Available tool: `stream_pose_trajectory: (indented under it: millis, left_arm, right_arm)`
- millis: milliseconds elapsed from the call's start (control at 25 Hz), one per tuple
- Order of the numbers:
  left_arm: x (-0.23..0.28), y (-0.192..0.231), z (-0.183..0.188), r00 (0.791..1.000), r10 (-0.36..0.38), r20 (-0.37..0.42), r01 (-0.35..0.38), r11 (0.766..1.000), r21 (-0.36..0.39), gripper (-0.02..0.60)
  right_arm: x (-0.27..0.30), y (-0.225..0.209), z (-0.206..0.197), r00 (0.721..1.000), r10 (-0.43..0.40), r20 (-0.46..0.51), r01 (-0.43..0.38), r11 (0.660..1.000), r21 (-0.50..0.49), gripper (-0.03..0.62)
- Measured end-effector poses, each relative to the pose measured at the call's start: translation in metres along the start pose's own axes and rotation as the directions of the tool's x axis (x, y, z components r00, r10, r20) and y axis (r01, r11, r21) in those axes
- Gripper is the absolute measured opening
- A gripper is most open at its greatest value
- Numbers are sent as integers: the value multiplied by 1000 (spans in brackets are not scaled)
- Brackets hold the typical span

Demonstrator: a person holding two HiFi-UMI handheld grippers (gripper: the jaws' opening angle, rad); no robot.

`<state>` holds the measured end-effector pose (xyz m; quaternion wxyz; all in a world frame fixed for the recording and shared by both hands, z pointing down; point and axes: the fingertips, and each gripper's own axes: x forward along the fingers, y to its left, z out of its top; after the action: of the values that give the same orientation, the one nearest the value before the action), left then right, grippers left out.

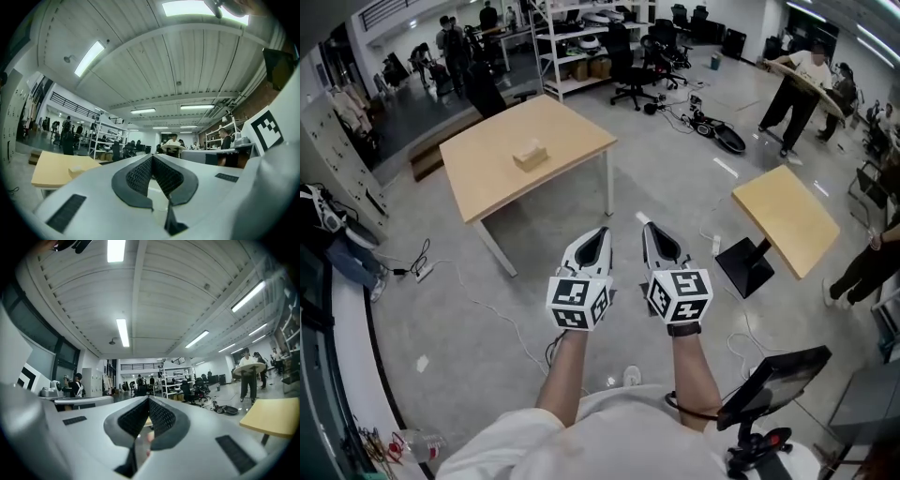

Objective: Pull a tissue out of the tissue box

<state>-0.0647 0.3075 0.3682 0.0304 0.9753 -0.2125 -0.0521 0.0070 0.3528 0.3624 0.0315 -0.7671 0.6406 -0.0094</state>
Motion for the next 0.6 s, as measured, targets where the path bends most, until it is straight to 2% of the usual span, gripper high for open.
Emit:
stream_pose_trajectory:
  millis: [280, 440, 600]
  left_arm:
    - [94, -12, -30, 1000, -13, -16, 12, 1000, -14, -11]
    - [129, -6, -53, 998, -7, -62, 5, 1000, -26, -11]
    - [170, 13, -67, 997, 8, -81, -11, 999, -30, -11]
  right_arm:
    - [38, -92, -15, 998, -57, -28, 57, 998, 6, 2]
    - [63, -118, -42, 994, -55, -95, 57, 998, 18, 2]
    - [99, -140, -54, 993, -48, -107, 51, 998, 30, 2]
